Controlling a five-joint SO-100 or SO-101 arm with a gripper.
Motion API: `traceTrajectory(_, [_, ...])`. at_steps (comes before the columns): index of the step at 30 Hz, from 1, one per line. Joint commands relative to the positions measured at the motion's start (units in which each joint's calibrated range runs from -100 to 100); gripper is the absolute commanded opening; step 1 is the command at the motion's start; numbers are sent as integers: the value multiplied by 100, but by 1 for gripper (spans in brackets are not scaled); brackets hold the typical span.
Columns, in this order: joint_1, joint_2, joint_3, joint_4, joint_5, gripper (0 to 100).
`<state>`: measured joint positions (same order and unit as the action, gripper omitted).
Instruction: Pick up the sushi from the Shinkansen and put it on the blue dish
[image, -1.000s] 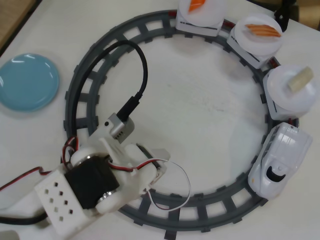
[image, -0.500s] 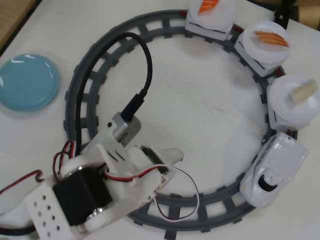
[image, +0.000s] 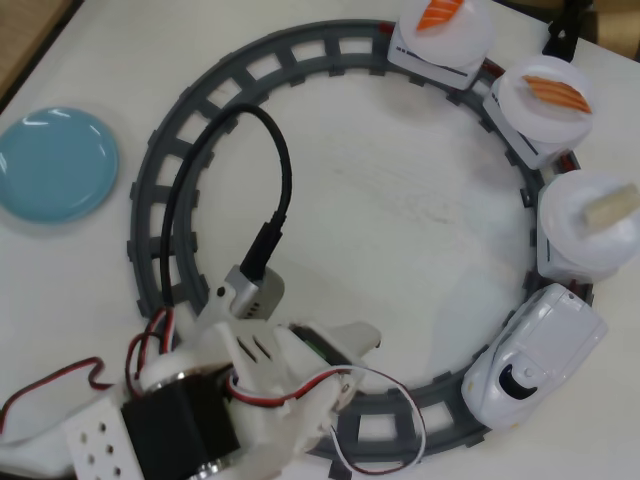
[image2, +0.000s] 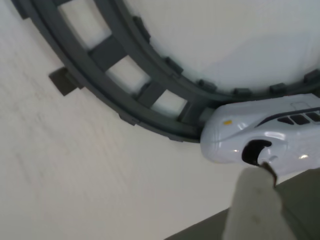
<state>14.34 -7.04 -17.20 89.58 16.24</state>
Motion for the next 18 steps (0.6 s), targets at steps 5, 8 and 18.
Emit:
traceTrajectory(5, [150,-21,-372,-96,86,23])
traceTrajectory(8, [194,-13,-327,-283,-45,23])
traceTrajectory(18, [379,-5,-318,-470,-568,23])
